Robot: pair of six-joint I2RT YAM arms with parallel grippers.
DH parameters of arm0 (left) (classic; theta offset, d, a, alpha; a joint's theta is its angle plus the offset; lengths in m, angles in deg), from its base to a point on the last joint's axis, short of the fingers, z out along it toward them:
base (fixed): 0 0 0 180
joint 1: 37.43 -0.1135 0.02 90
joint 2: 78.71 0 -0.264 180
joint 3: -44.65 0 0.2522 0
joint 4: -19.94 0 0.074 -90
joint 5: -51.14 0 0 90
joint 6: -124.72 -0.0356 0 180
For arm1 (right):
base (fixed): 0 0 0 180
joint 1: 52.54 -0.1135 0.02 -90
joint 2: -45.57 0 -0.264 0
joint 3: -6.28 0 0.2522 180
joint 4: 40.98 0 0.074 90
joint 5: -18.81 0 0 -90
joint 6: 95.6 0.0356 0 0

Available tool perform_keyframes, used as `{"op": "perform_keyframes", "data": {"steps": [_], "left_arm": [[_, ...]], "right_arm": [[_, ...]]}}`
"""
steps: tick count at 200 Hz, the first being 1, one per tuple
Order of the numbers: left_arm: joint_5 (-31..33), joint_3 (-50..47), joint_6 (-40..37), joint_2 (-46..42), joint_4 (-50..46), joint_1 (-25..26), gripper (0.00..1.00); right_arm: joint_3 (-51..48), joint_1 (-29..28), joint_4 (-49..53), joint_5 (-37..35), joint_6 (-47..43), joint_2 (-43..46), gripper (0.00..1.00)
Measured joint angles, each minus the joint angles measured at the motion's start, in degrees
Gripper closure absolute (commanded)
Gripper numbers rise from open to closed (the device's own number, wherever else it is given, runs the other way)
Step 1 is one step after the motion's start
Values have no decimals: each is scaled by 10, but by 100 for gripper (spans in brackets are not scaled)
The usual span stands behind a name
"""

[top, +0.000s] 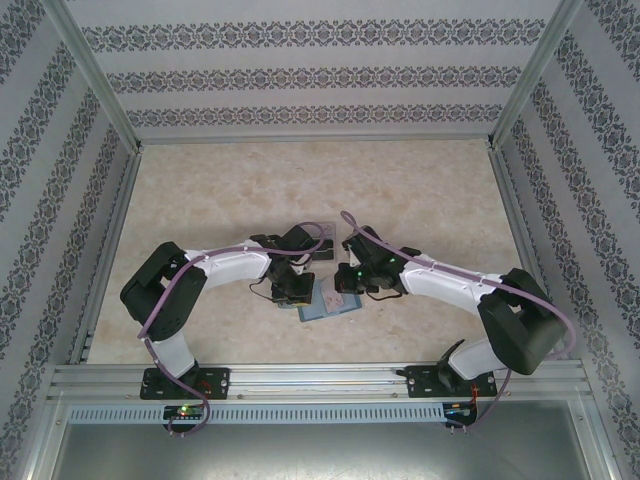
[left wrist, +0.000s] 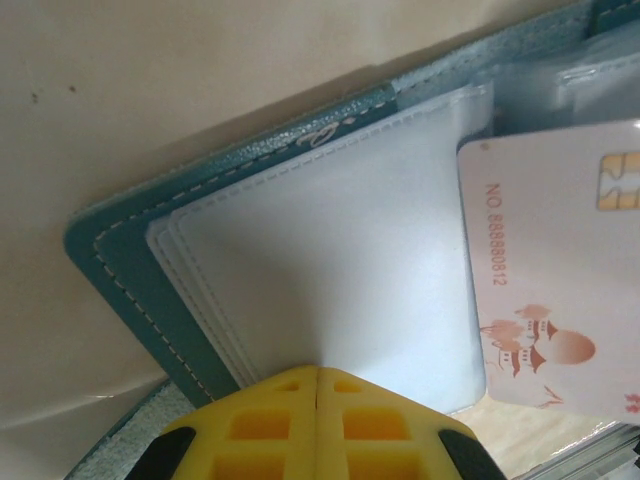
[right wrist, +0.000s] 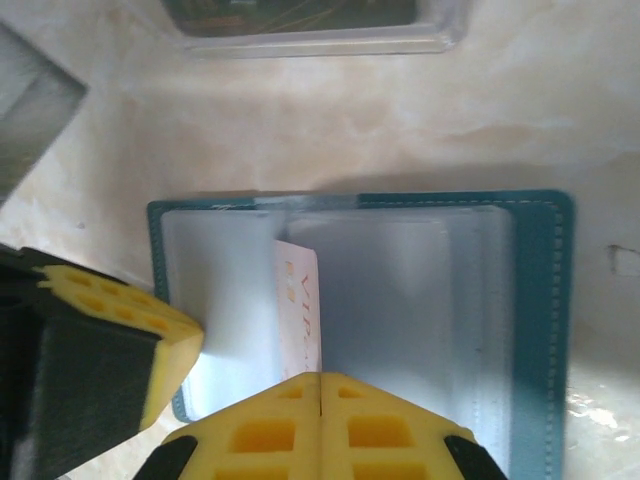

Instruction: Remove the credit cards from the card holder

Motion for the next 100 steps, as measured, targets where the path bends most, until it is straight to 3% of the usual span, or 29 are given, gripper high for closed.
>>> {"op": "perform_keyframes", "data": {"steps": [37, 100], "left_arm": [[0, 0, 0, 0, 0, 0, 100], [0, 0, 0, 0, 0, 0, 100]], "right_arm": [[21, -20, 14, -8, -3, -1, 84], [25, -27, 28, -8, 0, -18, 85]]}}
